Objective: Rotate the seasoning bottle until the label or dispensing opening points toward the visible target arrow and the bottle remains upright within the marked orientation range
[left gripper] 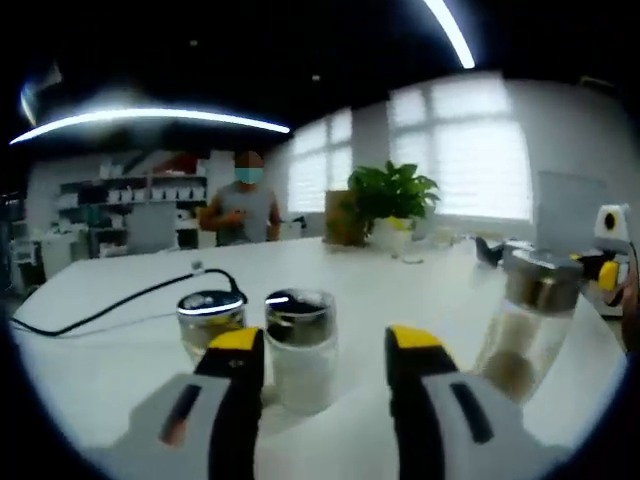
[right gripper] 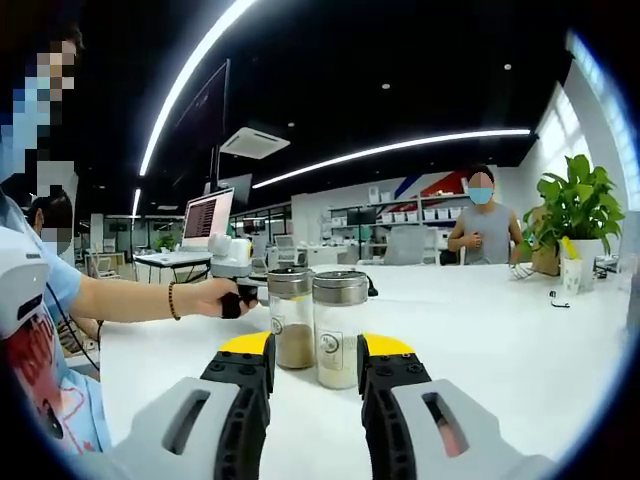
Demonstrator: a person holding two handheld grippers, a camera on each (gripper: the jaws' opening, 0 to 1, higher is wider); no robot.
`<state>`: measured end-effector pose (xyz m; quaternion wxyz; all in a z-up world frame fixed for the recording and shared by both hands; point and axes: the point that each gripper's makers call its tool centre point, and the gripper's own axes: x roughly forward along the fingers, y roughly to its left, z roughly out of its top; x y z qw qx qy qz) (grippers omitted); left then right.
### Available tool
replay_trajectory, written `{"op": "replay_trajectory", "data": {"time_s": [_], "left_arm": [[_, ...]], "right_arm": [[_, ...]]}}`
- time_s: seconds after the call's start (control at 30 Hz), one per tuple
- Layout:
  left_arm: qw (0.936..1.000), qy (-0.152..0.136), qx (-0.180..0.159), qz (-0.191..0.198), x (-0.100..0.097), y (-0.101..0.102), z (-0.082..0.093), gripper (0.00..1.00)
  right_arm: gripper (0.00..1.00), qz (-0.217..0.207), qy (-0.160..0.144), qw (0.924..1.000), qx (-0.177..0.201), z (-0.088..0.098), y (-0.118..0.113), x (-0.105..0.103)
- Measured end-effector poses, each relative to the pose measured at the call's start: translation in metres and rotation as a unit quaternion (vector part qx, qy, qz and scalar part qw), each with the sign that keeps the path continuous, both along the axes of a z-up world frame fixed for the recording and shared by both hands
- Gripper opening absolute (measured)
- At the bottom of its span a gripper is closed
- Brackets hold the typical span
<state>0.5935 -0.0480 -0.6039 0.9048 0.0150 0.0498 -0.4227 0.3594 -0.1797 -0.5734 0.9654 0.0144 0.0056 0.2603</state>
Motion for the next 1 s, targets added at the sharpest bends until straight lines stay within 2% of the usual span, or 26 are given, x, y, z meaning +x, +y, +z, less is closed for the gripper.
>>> {"op": "replay_trajectory", "data": {"time_s": [0.2, 0.3, 0.37, 0.63, 0.8, 1.0], "left_arm": [[0.9998, -0.001, 0.010, 0.018, 0.008, -0.005, -0.008, 0.45], [0.9987, 0.006, 0.026, 0.044, 0.013, -0.002, -0.015, 0.38], [0.9984, 0.004, 0.024, 0.052, 0.016, 0.000, -0.015, 0.34], [0.9981, 0.008, 0.020, 0.057, 0.016, -0.002, -0.016, 0.33], [0.9988, 0.005, 0.017, 0.046, 0.011, -0.001, -0.016, 0.33], [0.9998, -0.006, 0.011, 0.017, -0.008, 0.000, -0.007, 0.32]], "right_arm": [[0.32, 0.001, -0.002, 1.0000, 0.000, 0.000, 0.000, 0.000], [0.32, 0.001, -0.001, 1.0000, 0.000, -0.001, -0.001, -0.001], [0.32, 0.000, 0.000, 1.0000, 0.001, -0.001, -0.002, -0.001], [0.32, -0.005, 0.002, 1.0000, 0.003, -0.004, -0.006, -0.002], [0.32, -0.006, 0.002, 1.0000, 0.003, -0.004, -0.007, -0.002], [0.32, -0.007, 0.004, 1.0000, 0.005, -0.006, -0.008, -0.002]]}}
